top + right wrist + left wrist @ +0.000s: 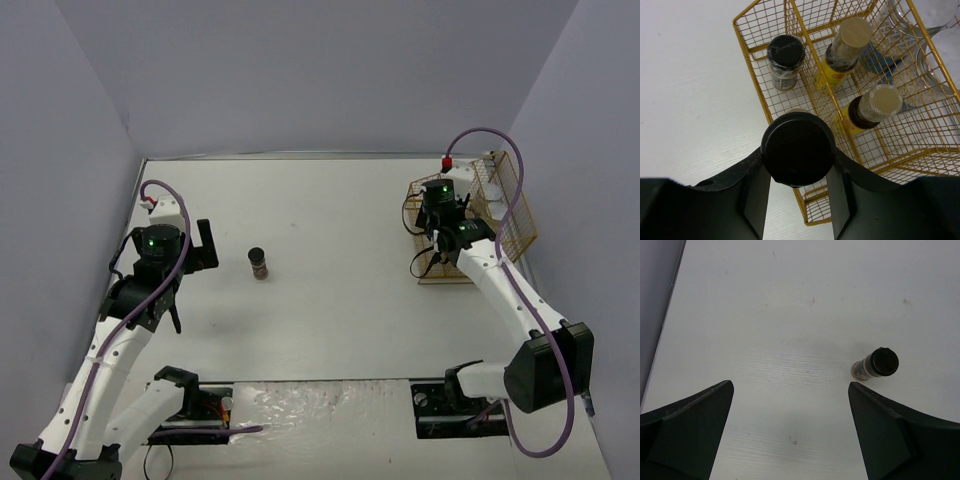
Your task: Organize the condiment bottles
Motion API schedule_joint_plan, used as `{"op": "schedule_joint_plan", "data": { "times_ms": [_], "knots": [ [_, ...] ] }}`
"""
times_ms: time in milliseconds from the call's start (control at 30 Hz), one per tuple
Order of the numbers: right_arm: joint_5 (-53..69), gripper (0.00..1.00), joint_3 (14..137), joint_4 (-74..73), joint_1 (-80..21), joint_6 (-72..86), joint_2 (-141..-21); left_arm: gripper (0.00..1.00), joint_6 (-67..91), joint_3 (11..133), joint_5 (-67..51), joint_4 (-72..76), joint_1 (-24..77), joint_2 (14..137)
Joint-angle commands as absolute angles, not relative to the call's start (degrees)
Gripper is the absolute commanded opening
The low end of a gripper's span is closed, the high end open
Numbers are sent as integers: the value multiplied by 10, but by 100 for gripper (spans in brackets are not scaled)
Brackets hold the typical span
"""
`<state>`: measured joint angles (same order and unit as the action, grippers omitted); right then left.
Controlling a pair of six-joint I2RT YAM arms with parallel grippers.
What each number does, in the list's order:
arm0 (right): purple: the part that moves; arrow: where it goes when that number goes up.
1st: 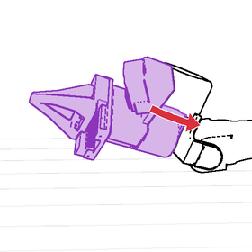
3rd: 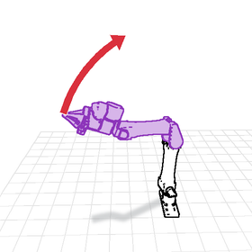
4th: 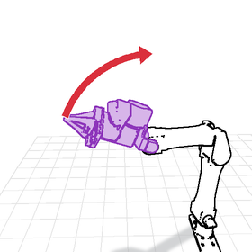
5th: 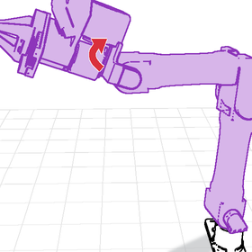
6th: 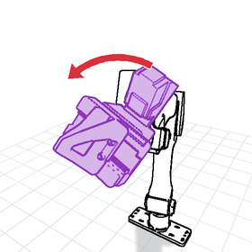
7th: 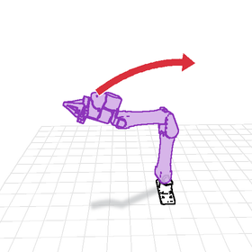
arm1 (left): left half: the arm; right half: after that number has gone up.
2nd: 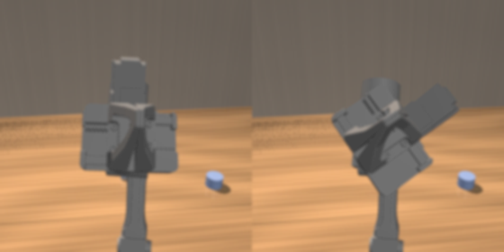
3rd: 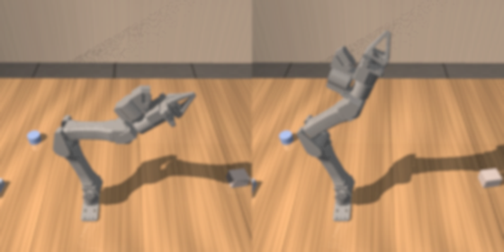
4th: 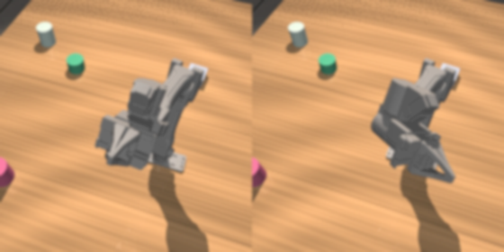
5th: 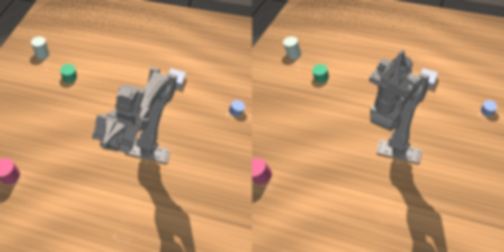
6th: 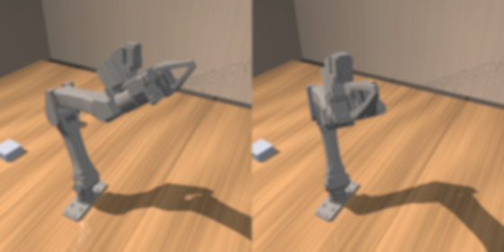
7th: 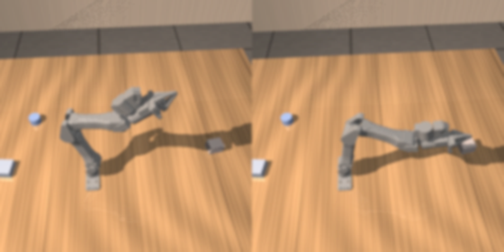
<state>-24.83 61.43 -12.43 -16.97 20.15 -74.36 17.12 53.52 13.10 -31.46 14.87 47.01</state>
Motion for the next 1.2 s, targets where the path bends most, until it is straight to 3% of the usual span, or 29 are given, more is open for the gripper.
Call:
{"op": "schedule_joint_plan", "data": {
  "times_ms": [0,433,533,800,1167],
  "knots": [
    [-263,3,626,-73,-147,224,-770,97,176,555,131,-292,145,463],
    [-235,5,614,17,-123,244,-868,97,176,555,131,-293,145,462],
    [-240,10,613,24,-123,247,-877,97,176,555,131,-293,145,462],
    [-245,37,604,28,-122,258,-889,97,176,555,130,-293,146,461],
    [-240,40,600,2,-122,267,-861,97,177,555,128,-293,146,460]
  ]
}}
